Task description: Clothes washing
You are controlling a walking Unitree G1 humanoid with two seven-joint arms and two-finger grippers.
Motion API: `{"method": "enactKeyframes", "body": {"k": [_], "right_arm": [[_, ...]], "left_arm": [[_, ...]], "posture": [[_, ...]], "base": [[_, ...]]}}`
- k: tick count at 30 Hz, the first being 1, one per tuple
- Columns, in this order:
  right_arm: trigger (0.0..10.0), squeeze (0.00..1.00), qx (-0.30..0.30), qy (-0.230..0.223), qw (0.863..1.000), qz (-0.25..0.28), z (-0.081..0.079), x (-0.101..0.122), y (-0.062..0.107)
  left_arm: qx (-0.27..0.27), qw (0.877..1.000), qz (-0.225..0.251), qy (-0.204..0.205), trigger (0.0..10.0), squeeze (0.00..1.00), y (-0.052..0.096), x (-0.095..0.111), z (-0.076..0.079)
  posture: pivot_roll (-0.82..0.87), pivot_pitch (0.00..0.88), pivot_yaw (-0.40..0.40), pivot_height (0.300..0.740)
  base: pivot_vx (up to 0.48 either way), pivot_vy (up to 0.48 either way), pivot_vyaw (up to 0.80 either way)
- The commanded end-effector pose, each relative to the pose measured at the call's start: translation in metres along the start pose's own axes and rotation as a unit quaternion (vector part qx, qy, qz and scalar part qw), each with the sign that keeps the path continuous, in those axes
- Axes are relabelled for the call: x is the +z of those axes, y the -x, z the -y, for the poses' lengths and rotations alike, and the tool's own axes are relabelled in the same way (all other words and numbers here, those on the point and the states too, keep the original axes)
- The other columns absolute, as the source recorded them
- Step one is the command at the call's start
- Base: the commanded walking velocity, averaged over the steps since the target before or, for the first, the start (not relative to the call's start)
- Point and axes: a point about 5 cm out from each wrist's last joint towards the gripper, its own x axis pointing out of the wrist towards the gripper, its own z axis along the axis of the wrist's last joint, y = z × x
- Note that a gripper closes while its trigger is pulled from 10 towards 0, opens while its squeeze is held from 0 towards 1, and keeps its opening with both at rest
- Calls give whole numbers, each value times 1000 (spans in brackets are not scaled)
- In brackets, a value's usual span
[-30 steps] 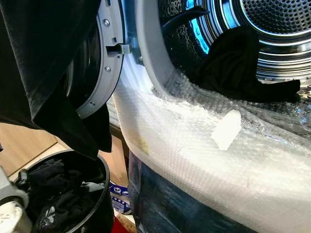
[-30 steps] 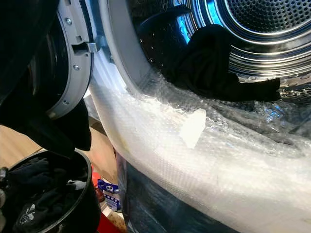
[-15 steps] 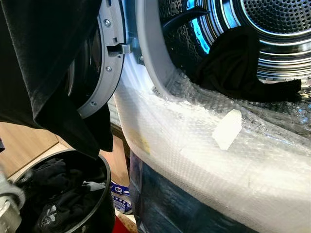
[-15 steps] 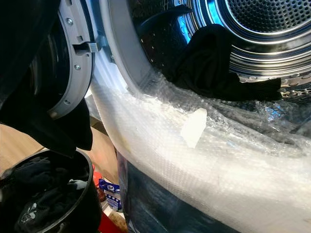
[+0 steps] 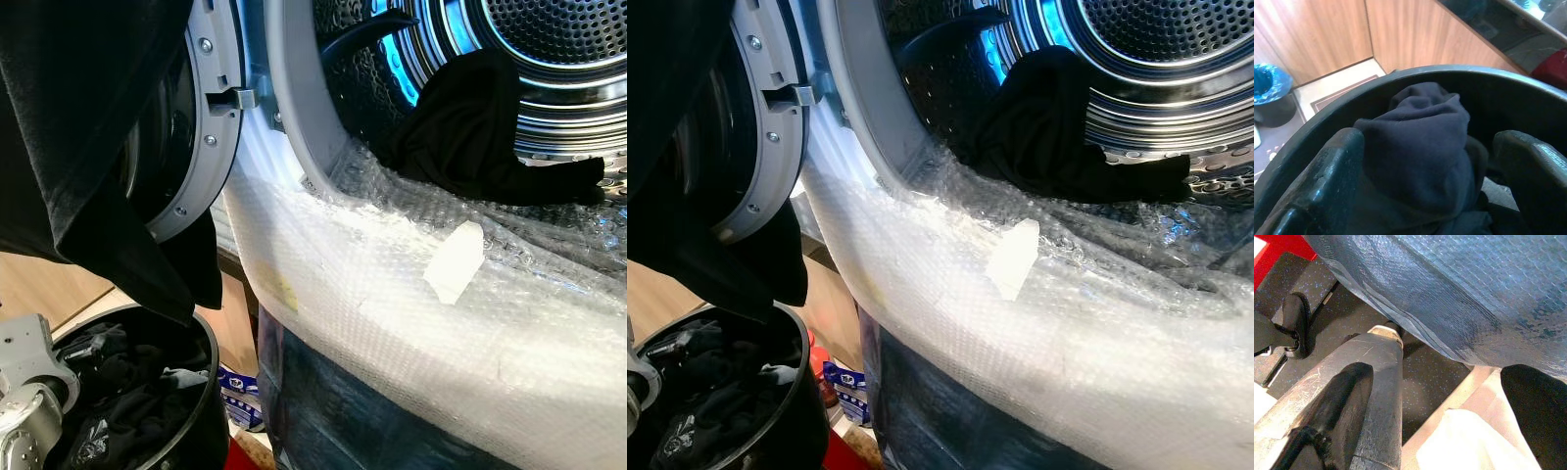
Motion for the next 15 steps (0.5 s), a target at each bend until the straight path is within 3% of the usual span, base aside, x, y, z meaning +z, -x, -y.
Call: {"method": "enactKeyframes", "body": {"k": [1, 5, 6, 7, 15], "right_arm": [[10000, 0, 7, 15, 1000, -8, -2, -4, 0], [10000, 0, 7, 14, 1000, -9, -3, -5, 0], [10000, 0, 7, 13, 1000, -10, -3, -5, 0], [10000, 0, 7, 15, 1000, -10, -3, -5, 0], [10000, 0, 11, 13, 1000, -11, -3, -7, 0]], "left_arm": [[20, 1000, -11, -2, 10000, 1000, 1, -6, -6], [40, 999, -18, 15, 10000, 1000, -1, -10, -9], [40, 999, -24, 22, 10000, 961, -2, -12, -9], [43, 998, -30, 26, 10000, 0, -3, -15, -9], [76, 996, -35, 42, 10000, 0, -12, -27, -16]], "posture": [[54, 51, 28, 740], [58, 48, 28, 740], [57, 45, 29, 740], [57, 45, 29, 740], [52, 32, 30, 740]], "base": [[0, 0, 0], [0, 0, 0], [0, 0, 0], [0, 0, 0], [0, 0, 0]]}}
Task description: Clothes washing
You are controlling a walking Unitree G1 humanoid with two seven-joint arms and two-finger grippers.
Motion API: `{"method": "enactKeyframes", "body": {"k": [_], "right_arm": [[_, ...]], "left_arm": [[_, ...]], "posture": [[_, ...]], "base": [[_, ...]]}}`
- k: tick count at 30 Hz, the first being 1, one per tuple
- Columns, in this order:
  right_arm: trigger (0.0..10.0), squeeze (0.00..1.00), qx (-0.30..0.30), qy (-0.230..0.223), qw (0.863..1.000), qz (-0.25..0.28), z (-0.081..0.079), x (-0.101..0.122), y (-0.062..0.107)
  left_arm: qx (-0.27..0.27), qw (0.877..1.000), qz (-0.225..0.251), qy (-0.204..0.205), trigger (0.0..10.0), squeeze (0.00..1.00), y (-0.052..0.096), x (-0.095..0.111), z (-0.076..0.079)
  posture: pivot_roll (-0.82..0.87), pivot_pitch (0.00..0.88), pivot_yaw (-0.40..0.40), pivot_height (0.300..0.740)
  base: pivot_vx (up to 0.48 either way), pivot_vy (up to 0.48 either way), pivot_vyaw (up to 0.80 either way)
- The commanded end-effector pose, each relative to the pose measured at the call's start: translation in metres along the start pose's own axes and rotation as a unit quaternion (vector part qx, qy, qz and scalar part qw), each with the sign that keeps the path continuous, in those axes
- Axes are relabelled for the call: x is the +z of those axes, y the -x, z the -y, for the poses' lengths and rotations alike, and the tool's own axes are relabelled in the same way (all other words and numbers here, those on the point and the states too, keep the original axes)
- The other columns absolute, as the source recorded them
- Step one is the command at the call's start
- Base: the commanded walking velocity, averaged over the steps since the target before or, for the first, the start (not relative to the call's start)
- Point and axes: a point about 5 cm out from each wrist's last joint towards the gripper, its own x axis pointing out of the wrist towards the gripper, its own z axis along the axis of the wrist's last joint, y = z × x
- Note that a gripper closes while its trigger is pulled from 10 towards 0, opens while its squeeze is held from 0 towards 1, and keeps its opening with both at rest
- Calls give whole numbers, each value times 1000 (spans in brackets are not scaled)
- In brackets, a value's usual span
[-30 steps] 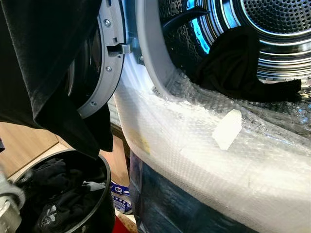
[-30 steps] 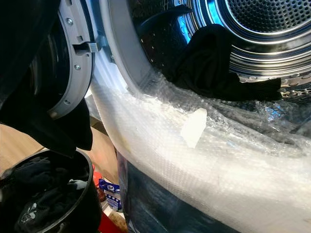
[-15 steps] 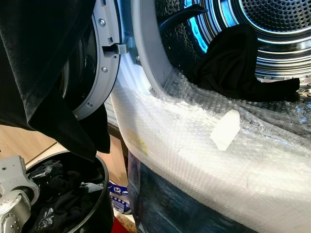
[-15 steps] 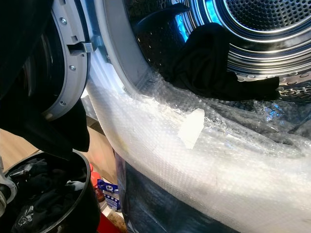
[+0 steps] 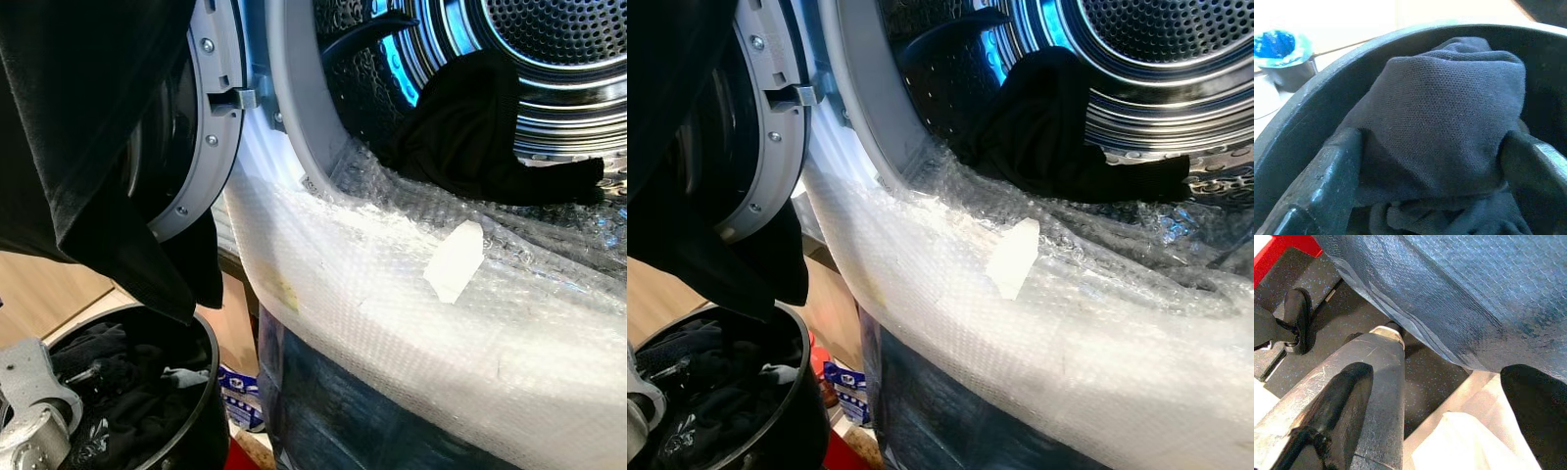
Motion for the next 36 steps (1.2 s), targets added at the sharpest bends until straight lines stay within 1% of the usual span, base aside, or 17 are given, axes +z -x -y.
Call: {"method": "enactKeyframes", "body": {"k": [1, 5, 7, 8, 9, 10, 12, 13, 14, 16, 20, 22, 25, 26, 27, 32, 36], "right_arm": [[10000, 0, 5, 0, 1000, -14, -3, -8, 0], [10000, 0, 4, 5, 1000, -15, -1, -9, 0], [10000, 0, 10, 13, 1000, -12, -1, -9, 0], [10000, 0, 10, 13, 1000, -12, -1, -9, 0], [10000, 0, 16, 23, 1000, -10, -2, -9, 0], [10000, 0, 16, 23, 1000, -10, -2, -9, 0], [10000, 0, 17, 24, 1000, -7, -1, -7, 0], [10000, 0, 17, 24, 1000, -7, -1, -7, 0], [10000, 0, 15, 24, 1000, -6, 0, -6, 0], [10000, 0, 13, 23, 1000, -4, 2, -4, 0], [10000, 0, 9, 27, 1000, -1, 6, -3, 1], [10000, 0, 12, 31, 999, -5, 7, -5, 1], [10000, 0, 11, 36, 999, -8, 8, -6, 1], [10000, 0, 11, 38, 999, -10, 9, -6, 1], [10000, 0, 11, 39, 999, -10, 9, -6, 1], [10000, 0, 13, 40, 999, -10, 8, -6, 1], [10000, 0, 24, 59, 998, -13, 4, -7, 1]], "left_arm": [[13, 1000, 1, 14, 10000, 0, -3, 1, -3], [8, 1000, 10, 15, 10000, 0, -9, 3, 1], [-3, 1000, 15, 17, 10000, 0, -14, 4, 9], [-3, 1000, 15, 17, 10000, 0, -14, 4, 9], [-7, 1000, 15, 21, 10000, 0, -17, 4, 14], [-7, 1000, 15, 21, 10000, 0, -17, 4, 14], [-16, 999, 15, 30, 10000, 0, -23, 5, 26], [-16, 999, 15, 30, 10000, 0, -23, 5, 26], [-21, 999, 15, 37, 10000, 0, -24, 5, 31], [-23, 998, 16, 47, 10000, 0, -27, 5, 35], [-15, 999, 23, 43, 10000, 0, -28, 4, 38], [-7, 998, 17, 55, 10000, 0, -29, 1, 38], [-10, 998, 13, 58, 10000, 0, -29, -1, 39], [-11, 998, 12, 62, 7765, 0, -30, -2, 40], [-10, 998, 11, 62, 0, 0, -31, -2, 41], [-7, 998, 11, 64, 0, 0, -31, -4, 41], [-6, 998, 11, 64, 0, 0, -32, -6, 40]], "posture": [[48, 29, 26, 740], [47, 26, 20, 740], [41, 23, 16, 740], [41, 23, 16, 740], [38, 17, 11, 740], [38, 17, 11, 740], [22, 13, 0, 740], [22, 13, 0, 740], [19, 13, -3, 740], [11, 8, -7, 740], [9, 3, -20, 740], [9, 3, -20, 740], [13, 1, -26, 740], [13, 2, -28, 740], [13, 2, -28, 740], [11, 0, -27, 740], [14, 0, -29, 740]], "base": [[0, 0, 0], [0, 0, 0], [0, 0, 0], [0, 0, 0], [0, 0, 0], [0, 0, 0], [0, 0, 0], [0, 0, 0], [0, 0, 0], [0, 0, 0], [0, 0, 0], [0, 0, 0], [0, 0, 0], [0, 0, 0], [0, 0, 0], [0, 0, 0], [0, 0, 0]]}}
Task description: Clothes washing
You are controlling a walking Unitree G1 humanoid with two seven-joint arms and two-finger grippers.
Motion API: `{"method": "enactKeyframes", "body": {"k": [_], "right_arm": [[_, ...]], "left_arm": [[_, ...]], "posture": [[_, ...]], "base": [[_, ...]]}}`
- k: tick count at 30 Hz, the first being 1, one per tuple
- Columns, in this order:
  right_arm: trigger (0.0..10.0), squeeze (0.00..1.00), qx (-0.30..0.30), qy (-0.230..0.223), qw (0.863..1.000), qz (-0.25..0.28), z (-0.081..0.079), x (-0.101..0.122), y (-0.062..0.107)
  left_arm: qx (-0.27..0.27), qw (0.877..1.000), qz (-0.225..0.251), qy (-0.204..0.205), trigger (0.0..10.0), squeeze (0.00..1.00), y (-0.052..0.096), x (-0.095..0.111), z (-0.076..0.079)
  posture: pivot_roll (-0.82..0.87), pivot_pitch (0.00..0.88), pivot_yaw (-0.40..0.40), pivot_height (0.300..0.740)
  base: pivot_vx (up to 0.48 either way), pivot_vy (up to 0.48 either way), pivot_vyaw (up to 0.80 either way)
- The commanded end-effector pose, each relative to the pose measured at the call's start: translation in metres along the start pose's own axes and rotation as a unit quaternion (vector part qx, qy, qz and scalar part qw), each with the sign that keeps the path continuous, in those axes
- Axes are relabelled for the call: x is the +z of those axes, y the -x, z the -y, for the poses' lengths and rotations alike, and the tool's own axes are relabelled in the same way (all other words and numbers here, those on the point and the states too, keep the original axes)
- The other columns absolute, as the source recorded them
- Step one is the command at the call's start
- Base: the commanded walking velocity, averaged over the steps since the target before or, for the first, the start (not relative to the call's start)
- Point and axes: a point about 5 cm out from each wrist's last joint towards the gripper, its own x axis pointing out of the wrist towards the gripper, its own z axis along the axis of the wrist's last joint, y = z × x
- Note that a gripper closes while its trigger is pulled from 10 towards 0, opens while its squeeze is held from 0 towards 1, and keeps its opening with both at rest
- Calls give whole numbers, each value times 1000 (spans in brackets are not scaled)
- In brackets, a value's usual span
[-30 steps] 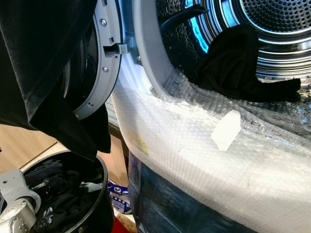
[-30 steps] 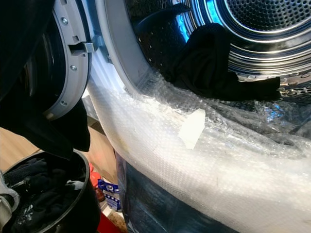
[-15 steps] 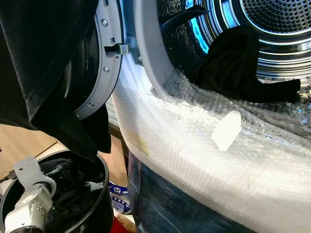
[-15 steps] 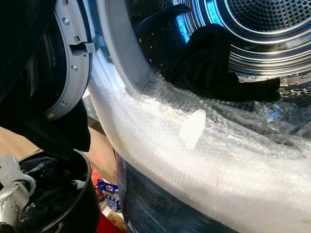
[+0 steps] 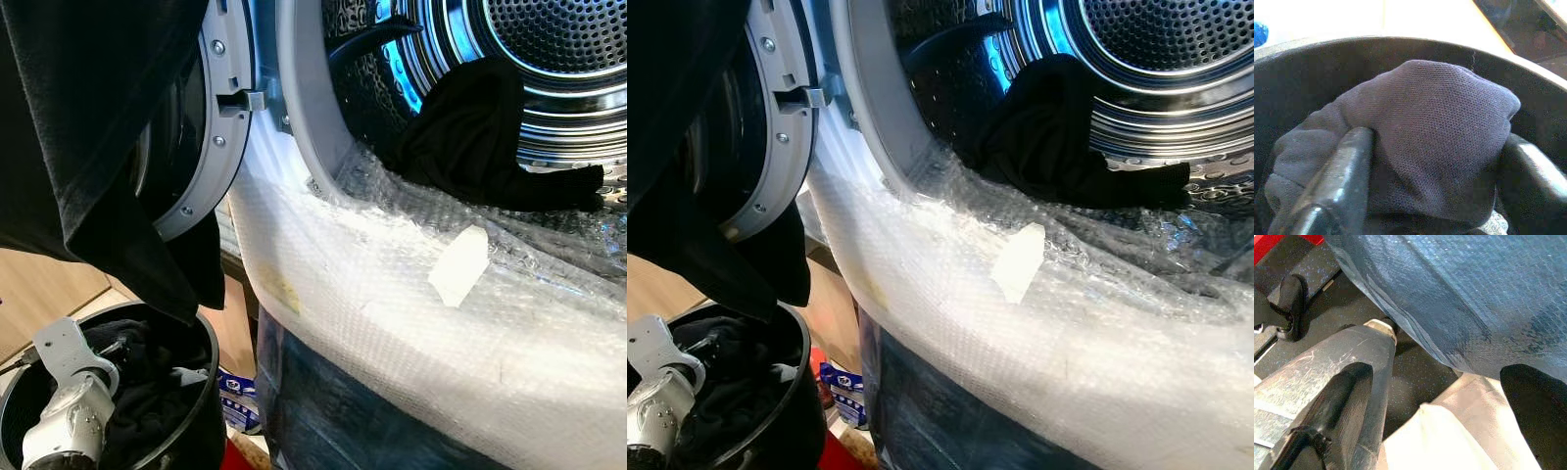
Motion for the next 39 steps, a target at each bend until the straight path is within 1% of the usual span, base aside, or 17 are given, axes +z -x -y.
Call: {"method": "enactKeyframes", "body": {"k": [1, 6, 12, 19, 26, 30, 33, 36, 39], "right_arm": [[10000, 0, 9, 16, 1000, -10, -4, -4, 0], [10000, 0, 7, 10, 1000, -7, -4, -3, 0], [10000, 0, 24, 32, 999, -8, -8, -3, -1], [10000, 0, 28, 29, 999, -10, -10, -4, -1], [10000, 0, 28, 24, 999, -15, -12, -7, -1], [10000, 0, 21, 21, 999, -16, -11, -8, -1], [10000, 0, 29, 30, 999, -7, -13, -6, -1], [10000, 0, 29, 39, 999, -1, -14, -3, -1], [10000, 0, 29, 31, 999, 1, -15, -1, -2]], "left_arm": [[7, 1000, -13, 1, 0, 0, -1, -7, -1], [16, 1000, -8, 4, 0, 0, -1, -4, -2], [29, 1000, -2, 6, 0, 0, -2, -3, -4], [28, 1000, 6, 3, 0, 0, 1, -2, -3], [37, 999, 7, 0, 0, 0, 4, -3, -5], [35, 999, 8, 3, 0, 0, 5, -3, -3], [34, 999, 11, 7, 0, 0, 6, -1, -2], [43, 999, 21, 5, 0, 0, 9, 3, -3], [36, 999, 39, 3, 0, 0, 14, 8, -2]], "posture": [[15, 0, -28, 740], [16, 0, -29, 740], [17, 17, -27, 740], [12, 23, -20, 740], [19, 39, -13, 740], [25, 41, -14, 740], [30, 49, -9, 740], [30, 50, -7, 740], [37, 61, -8, 740]], "base": [[0, 0, 0], [0, 0, 0], [0, 0, 0], [0, 0, 0], [0, 0, 0], [0, 0, 0], [0, 0, 0], [0, 0, 0], [0, 0, 0]]}}
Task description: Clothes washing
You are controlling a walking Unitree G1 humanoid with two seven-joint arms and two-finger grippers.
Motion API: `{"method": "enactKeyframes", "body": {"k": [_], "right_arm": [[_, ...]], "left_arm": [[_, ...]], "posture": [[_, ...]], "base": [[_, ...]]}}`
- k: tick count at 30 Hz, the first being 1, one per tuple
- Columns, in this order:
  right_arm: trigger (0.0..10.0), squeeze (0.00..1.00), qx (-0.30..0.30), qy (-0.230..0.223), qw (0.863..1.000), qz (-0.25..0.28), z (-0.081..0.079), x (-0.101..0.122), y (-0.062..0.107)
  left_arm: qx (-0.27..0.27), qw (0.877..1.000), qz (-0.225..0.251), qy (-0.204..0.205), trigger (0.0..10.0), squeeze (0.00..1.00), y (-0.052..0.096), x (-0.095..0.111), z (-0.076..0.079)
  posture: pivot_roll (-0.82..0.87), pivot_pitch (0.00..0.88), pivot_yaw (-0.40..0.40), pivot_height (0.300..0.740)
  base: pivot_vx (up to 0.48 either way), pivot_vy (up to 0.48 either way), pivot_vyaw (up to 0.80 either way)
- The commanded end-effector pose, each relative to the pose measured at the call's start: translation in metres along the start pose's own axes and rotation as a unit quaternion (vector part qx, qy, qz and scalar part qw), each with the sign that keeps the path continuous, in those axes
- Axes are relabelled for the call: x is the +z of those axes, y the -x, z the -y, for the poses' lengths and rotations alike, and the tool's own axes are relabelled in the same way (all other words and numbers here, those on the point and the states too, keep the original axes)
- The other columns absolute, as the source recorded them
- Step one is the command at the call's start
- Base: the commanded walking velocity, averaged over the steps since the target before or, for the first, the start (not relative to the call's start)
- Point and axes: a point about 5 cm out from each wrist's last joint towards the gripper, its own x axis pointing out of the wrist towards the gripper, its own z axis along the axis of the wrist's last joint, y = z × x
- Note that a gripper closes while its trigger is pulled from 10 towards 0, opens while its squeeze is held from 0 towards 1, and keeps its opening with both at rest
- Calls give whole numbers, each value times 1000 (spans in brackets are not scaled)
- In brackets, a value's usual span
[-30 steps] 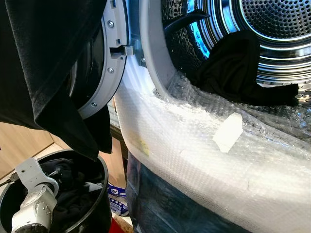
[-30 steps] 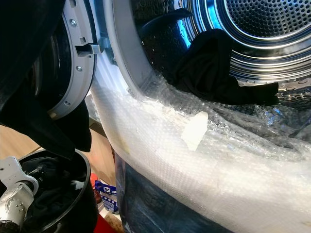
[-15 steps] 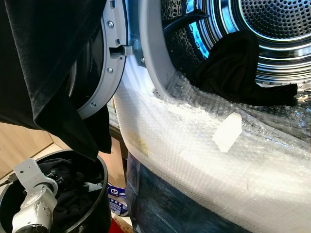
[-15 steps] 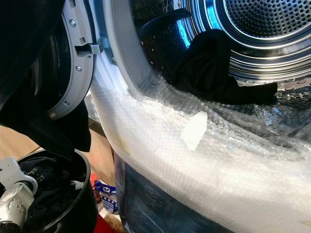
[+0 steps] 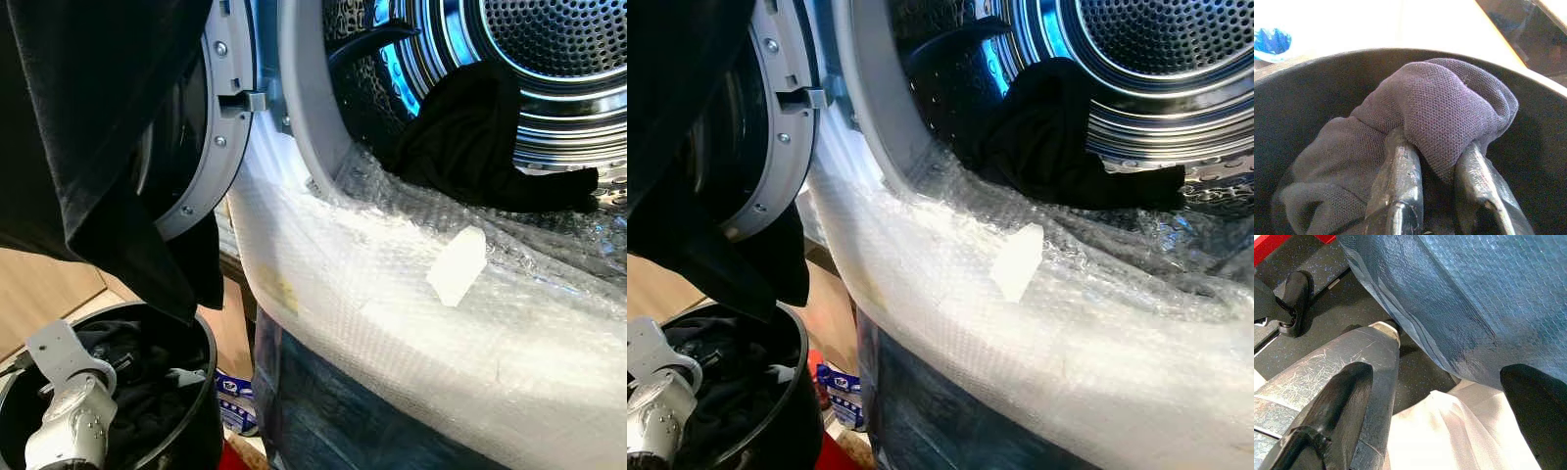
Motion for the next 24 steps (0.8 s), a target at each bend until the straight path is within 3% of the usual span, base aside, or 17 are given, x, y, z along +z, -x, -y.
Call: {"method": "enactKeyframes", "body": {"k": [1, 6, 12, 15, 16, 17, 18, 20, 22, 23, 24], "right_arm": [[10000, 0, 11, -10, 1000, -10, -7, -6, -1], [10000, 0, 7, -51, 999, -12, -6, -7, -1], [10000, 0, 9, -46, 999, -12, -8, -6, -1], [10000, 0, 9, -49, 999, -12, -10, -6, -1], [10000, 0, 9, -50, 999, -11, -10, -5, -1], [10000, 0, 9, -53, 999, -10, -11, -5, -2], [10000, 0, 9, -54, 998, -9, -12, -4, -2], [10000, 0, 10, -51, 999, -8, -12, -4, -2], [10000, 0, 11, -48, 999, -9, -13, -4, -2], [10000, 0, 12, -45, 999, -9, -13, -4, -2], [10000, 0, 12, -45, 999, -9, -13, -4, -2]], "left_arm": [[-6, 1000, 16, -5, 0, 0, 4, 6, 2], [-14, 999, 35, -13, 0, 0, 11, 13, 4], [-25, 998, 42, -28, 0, 0, 18, 17, 5], [-51, 997, 56, -26, 0, 0, 25, 27, 13], [-86, 994, 64, -38, 0, 0, 29, 34, 21], [-130, 987, 71, -61, 0, 0, 35, 42, 31], [-205, 970, 78, -102, 0, 0, 47, 52, 47], [-273, 953, 67, -110, 0, 0, 59, 56, 60], [-343, 929, 45, -135, 0, 0, 75, 58, 72], [-400, 900, 20, -169, 0, 0, 89, 58, 79], [-427, 885, 6, -185, 0, 0, 97, 56, 81]], "posture": [[39, 59, -9, 740], [49, 56, -11, 740], [66, 55, 1, 740], [65, 55, 3, 740], [63, 56, 6, 740], [65, 56, 11, 740], [65, 56, 11, 740], [67, 55, 12, 740], [70, 50, 20, 740], [73, 48, 22, 740], [73, 48, 22, 740]], "base": [[0, 0, 0], [0, 0, 0], [0, 0, 0], [0, 0, 0], [0, 0, 0], [0, 0, 0], [0, 0, 0], [0, 0, 0], [0, 0, 0], [0, 0, 0], [0, 0, 0]]}}
